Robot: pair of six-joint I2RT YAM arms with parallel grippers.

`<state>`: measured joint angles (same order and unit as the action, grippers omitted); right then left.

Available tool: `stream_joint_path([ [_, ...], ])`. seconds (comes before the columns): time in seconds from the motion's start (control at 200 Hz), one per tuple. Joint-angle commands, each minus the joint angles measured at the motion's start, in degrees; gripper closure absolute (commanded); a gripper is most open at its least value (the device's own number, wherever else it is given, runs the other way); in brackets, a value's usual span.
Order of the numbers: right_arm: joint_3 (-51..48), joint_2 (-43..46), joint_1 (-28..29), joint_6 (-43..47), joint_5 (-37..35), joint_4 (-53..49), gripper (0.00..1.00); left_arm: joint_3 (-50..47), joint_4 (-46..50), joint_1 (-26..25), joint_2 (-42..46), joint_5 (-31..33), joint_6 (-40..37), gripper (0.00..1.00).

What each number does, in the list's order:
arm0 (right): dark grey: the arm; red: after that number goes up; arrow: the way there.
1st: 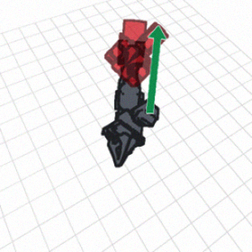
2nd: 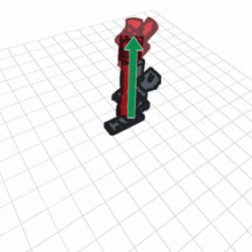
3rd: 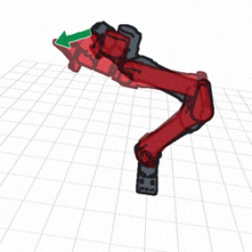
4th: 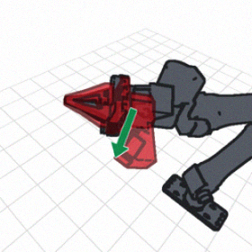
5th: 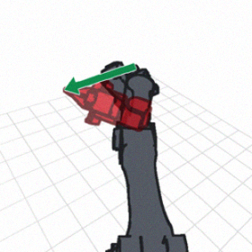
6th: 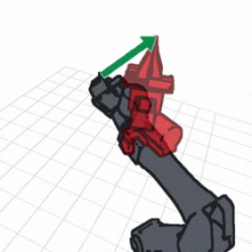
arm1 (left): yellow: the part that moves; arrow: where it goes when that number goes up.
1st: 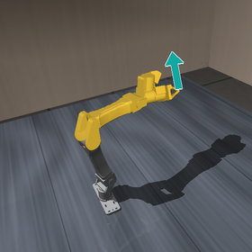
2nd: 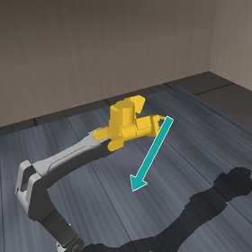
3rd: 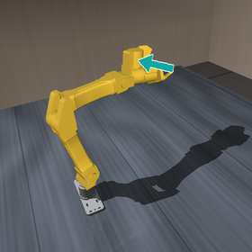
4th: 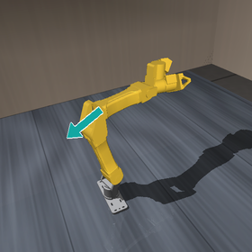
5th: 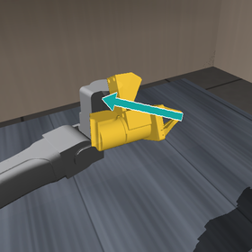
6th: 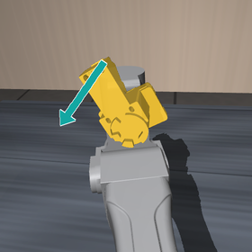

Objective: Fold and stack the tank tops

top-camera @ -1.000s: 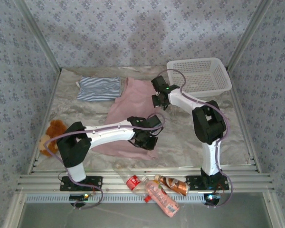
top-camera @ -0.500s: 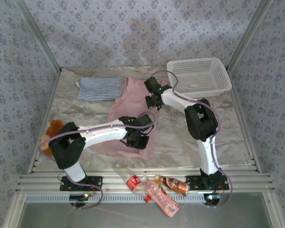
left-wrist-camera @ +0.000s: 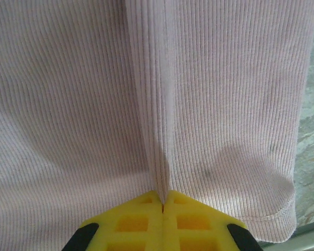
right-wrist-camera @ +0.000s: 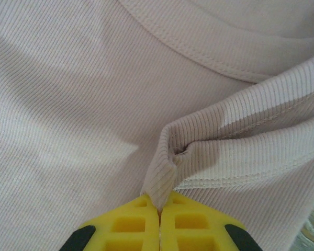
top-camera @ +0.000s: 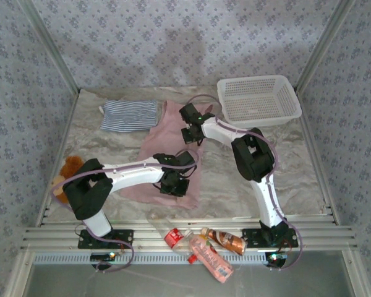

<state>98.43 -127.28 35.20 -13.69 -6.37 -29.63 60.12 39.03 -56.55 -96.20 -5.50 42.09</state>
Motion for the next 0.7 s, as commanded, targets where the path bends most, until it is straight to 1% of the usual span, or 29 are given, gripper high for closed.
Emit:
stream_joint_path([
  [0.0,1.76,-1.56,0.38,-0.08,1.13,-1.28,0.91,-0.34,3.13,0.39,0.84,2.1,0.27,0.99],
  [0.22,2.26,-0.37,0.3,0.4,1.37,-1.31,0.85,0.26,5.78,0.31,0.01,4.4,0.79,0.96],
  [0.375,2.45,-0.21,0.06,0.57,3.0,1.3,0.85,0.94,6.6,0.31,-0.64,4.89,0.43,0.94],
  [0.48,3.82,-0.95,0.13,0.42,4.32,0.76,0.83,1.95,8.23,0.32,-1.44,5.66,0.1,0.9],
  [0.565,3.7,0.03,-0.04,0.62,5.28,0.42,0.77,2.99,9.72,0.22,-1.32,6.62,0.03,0.83],
  [0.695,2.87,3.11,-1.87,0.79,6.19,0.53,0.69,4.39,12.17,0.18,-0.68,8.57,0.96,0.74],
])
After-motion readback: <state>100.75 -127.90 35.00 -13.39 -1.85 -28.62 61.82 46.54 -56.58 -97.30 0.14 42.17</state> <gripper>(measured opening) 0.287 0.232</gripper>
